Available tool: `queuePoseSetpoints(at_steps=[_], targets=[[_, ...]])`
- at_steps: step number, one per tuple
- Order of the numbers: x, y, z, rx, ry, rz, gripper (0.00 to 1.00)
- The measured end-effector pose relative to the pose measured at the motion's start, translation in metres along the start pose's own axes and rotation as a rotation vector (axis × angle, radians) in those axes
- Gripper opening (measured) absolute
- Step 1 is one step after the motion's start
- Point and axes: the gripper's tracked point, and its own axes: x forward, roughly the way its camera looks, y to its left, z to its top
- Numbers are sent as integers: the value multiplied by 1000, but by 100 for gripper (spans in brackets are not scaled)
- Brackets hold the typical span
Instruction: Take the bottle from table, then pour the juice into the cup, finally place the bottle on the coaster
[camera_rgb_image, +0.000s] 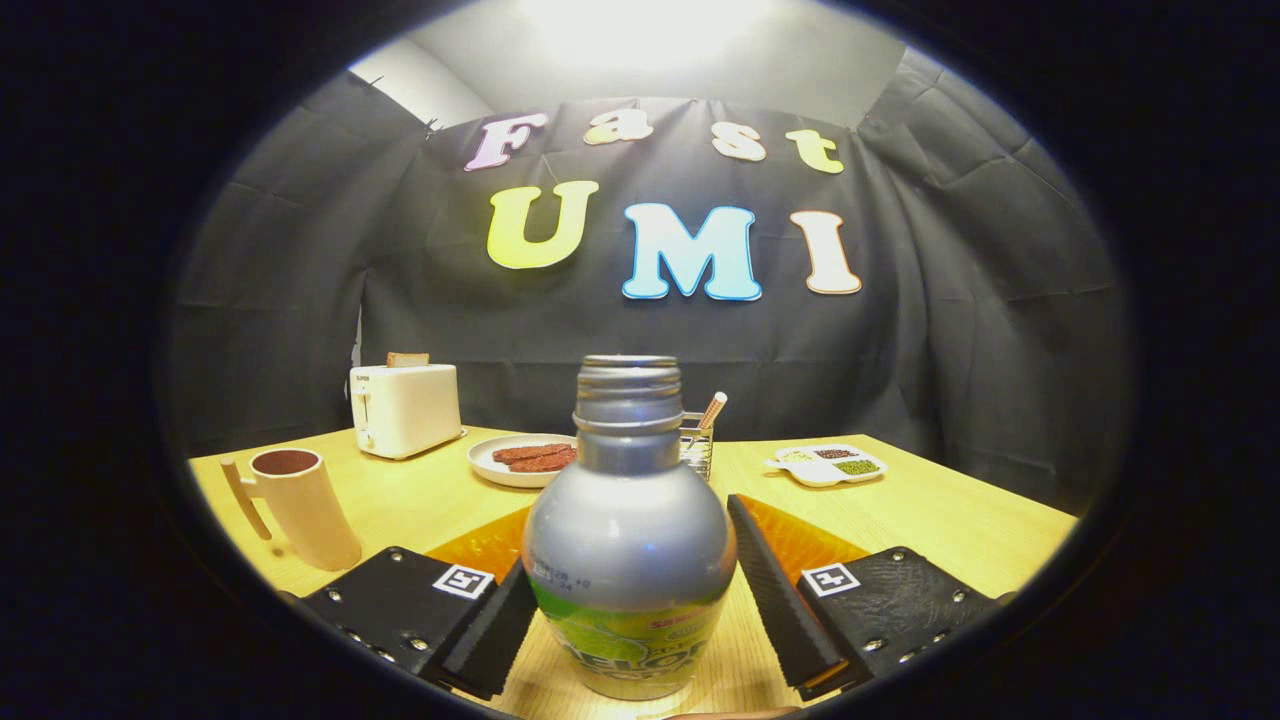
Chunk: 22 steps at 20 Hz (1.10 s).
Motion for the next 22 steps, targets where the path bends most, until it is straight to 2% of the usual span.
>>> queuePoseSetpoints(at_steps=[2, 8, 22], targets=[[0, 0, 1, -10, 0, -4, 83], [2, 7, 18, -94, -37, -11, 83], [27, 77, 50, -541, -112, 52, 83]])
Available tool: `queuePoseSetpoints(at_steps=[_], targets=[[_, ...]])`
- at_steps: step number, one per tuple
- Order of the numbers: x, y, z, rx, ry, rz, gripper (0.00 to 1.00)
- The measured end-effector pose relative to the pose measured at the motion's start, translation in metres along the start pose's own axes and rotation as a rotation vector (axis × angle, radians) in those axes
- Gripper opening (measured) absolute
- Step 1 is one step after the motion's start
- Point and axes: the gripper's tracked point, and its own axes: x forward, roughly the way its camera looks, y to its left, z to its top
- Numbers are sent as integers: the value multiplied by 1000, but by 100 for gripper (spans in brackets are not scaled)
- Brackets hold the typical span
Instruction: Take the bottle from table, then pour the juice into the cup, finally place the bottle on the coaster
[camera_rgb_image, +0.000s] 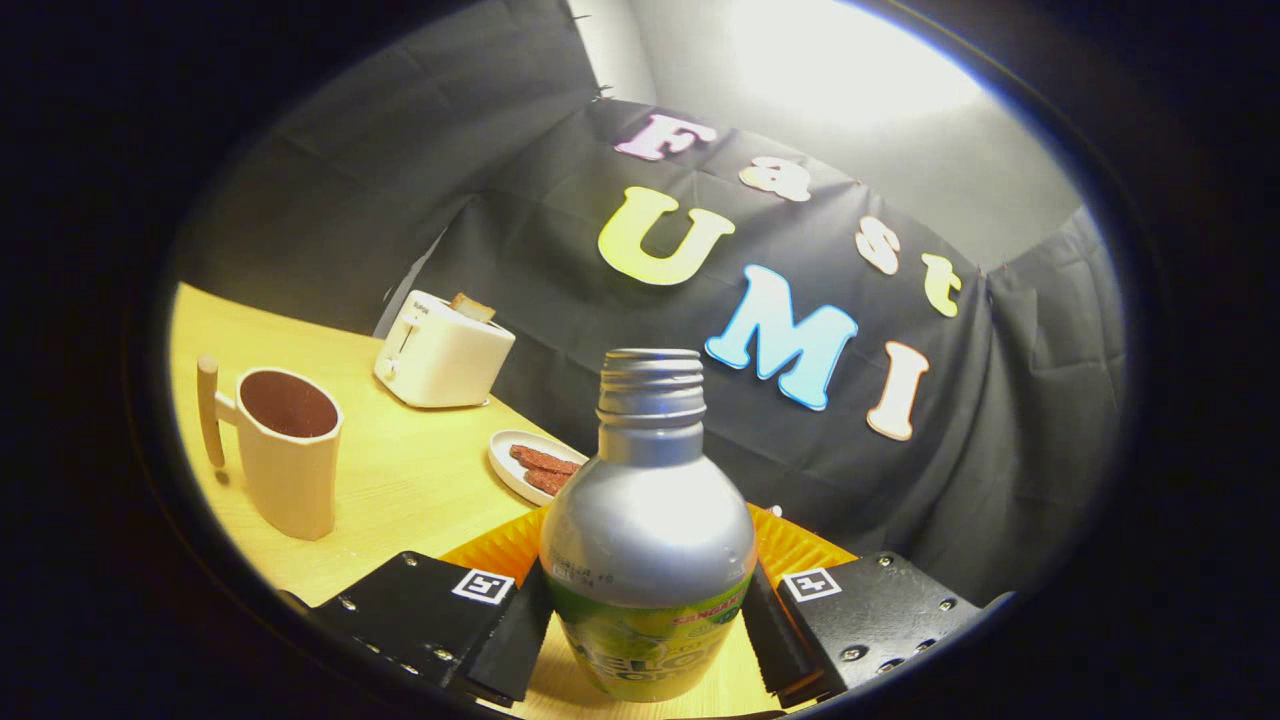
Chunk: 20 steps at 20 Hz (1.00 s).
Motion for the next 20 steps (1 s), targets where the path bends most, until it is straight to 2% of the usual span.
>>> queuePoseSetpoints(at_steps=[15, 20], targets=[[28, 45, 7, -360, -30, 64, 83], [35, 48, 11, -465, -32, 58, 83]])
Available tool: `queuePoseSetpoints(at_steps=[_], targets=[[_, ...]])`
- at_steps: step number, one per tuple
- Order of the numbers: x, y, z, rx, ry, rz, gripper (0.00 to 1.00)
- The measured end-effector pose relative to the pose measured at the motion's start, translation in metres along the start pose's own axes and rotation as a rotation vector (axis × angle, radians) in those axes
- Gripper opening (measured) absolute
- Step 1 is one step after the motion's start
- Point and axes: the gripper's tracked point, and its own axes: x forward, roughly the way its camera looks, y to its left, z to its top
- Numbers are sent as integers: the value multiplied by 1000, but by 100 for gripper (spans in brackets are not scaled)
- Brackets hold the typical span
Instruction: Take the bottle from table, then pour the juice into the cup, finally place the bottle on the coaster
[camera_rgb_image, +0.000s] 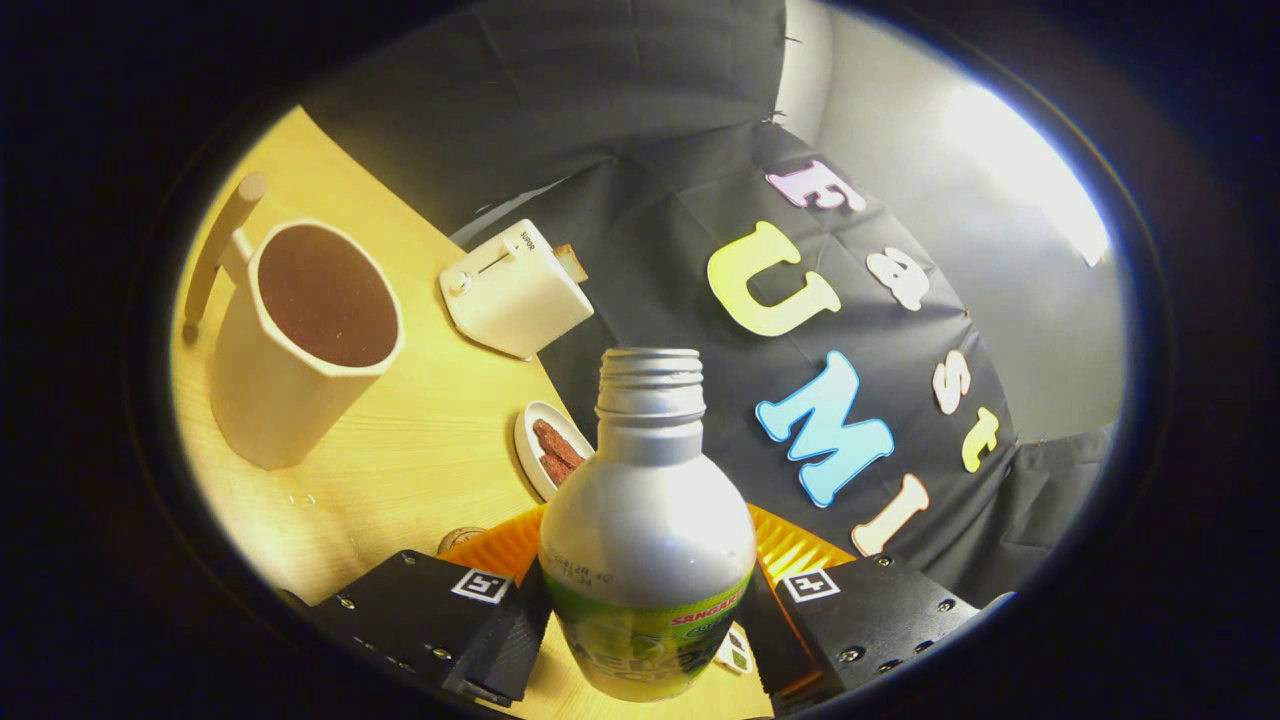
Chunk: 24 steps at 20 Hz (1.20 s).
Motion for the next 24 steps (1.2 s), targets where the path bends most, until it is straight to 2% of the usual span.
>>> queuePoseSetpoints(at_steps=[8, 24], targets=[[2, 2, 7, -160, -29, 1, 83], [5, 10, 18, -394, -73, -2, 83]])
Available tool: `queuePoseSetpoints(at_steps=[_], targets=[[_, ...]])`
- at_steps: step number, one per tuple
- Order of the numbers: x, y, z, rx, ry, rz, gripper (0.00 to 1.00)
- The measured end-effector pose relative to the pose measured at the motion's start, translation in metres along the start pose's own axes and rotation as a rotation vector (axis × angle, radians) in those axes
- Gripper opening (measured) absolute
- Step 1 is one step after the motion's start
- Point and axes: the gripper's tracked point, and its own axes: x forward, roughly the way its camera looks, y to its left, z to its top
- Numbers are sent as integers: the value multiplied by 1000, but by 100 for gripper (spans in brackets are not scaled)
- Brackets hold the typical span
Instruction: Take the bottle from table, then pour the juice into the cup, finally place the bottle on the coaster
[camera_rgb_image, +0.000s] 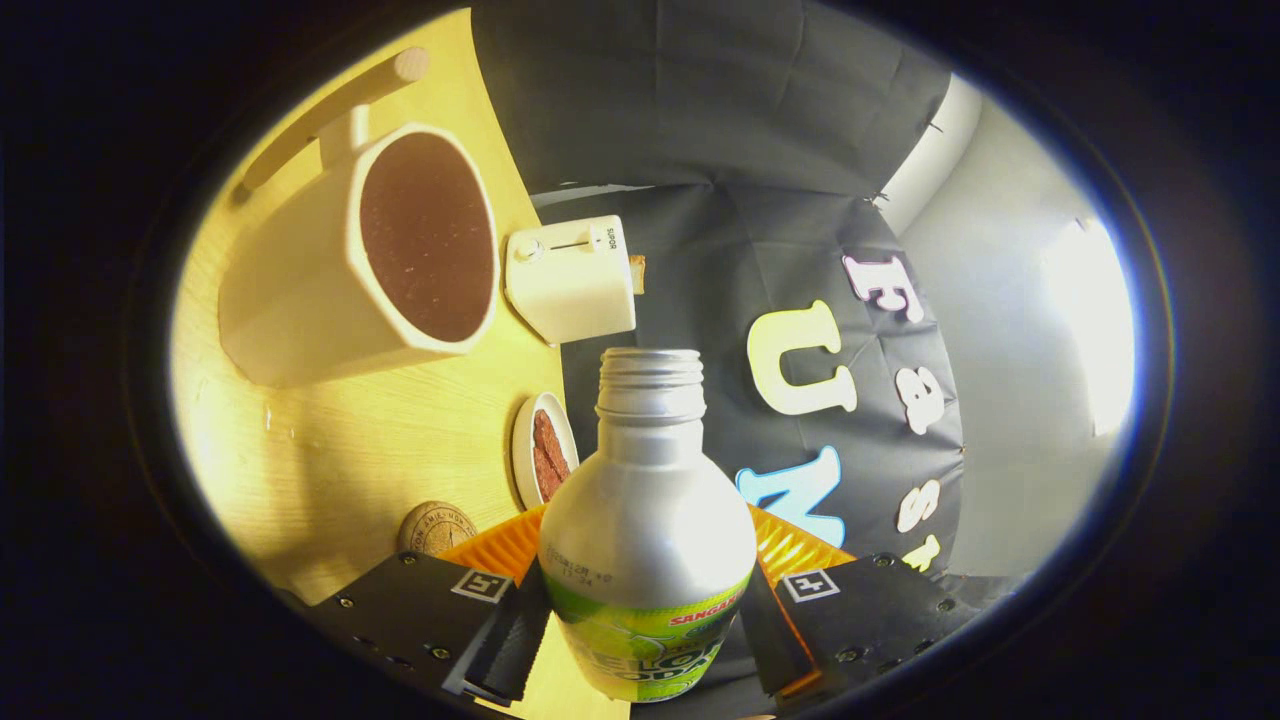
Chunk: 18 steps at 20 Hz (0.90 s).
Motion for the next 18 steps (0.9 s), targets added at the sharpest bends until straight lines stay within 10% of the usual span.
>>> queuePoseSetpoints(at_steps=[18], targets=[[1, -10, 15, -245, -71, -39, 82]])
